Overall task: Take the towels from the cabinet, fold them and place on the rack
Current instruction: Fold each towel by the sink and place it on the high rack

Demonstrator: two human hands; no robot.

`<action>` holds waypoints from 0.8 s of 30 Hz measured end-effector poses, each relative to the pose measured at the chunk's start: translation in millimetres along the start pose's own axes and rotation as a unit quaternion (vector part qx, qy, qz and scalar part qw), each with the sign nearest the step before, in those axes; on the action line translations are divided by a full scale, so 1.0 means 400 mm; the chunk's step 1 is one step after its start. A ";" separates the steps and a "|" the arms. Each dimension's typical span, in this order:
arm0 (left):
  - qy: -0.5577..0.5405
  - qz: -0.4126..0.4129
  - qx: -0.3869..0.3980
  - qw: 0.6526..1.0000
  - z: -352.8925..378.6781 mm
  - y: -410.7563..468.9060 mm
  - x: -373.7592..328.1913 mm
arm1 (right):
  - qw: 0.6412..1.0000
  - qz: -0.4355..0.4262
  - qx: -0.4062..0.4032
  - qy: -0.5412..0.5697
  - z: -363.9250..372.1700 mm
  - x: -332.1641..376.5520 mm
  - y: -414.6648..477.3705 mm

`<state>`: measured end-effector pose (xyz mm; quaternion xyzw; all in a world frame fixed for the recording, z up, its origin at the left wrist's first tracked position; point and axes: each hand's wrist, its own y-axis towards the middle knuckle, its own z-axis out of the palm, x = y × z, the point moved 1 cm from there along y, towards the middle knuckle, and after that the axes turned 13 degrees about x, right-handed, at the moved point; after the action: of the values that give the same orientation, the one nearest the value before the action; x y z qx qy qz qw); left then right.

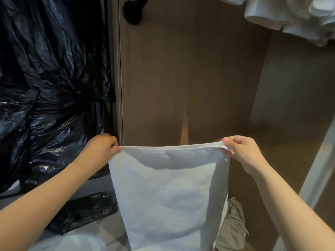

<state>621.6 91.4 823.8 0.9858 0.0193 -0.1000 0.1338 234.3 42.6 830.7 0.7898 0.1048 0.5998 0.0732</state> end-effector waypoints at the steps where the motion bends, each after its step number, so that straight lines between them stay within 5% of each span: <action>1: -0.007 -0.006 0.002 1.000 0.003 0.000 0.001 | 1.000 -0.007 0.004 -0.004 0.004 -0.005 -0.007; 7: -0.033 -0.014 -0.003 0.999 0.007 -0.001 0.004 | 0.996 -0.064 0.054 -0.031 0.001 -0.032 -0.028; 19: -0.033 0.012 -0.057 0.998 0.018 0.007 0.020 | 0.992 -0.100 -0.046 -0.060 0.008 -0.039 -0.010; 24: -0.101 0.009 -0.006 0.995 0.036 0.020 0.026 | 0.989 -0.106 -0.079 -0.069 0.010 -0.017 -0.010</action>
<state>629.7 80.1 810.3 0.9699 -0.0031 -0.1978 0.1417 236.1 44.6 822.3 0.8053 0.1355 0.5393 0.2055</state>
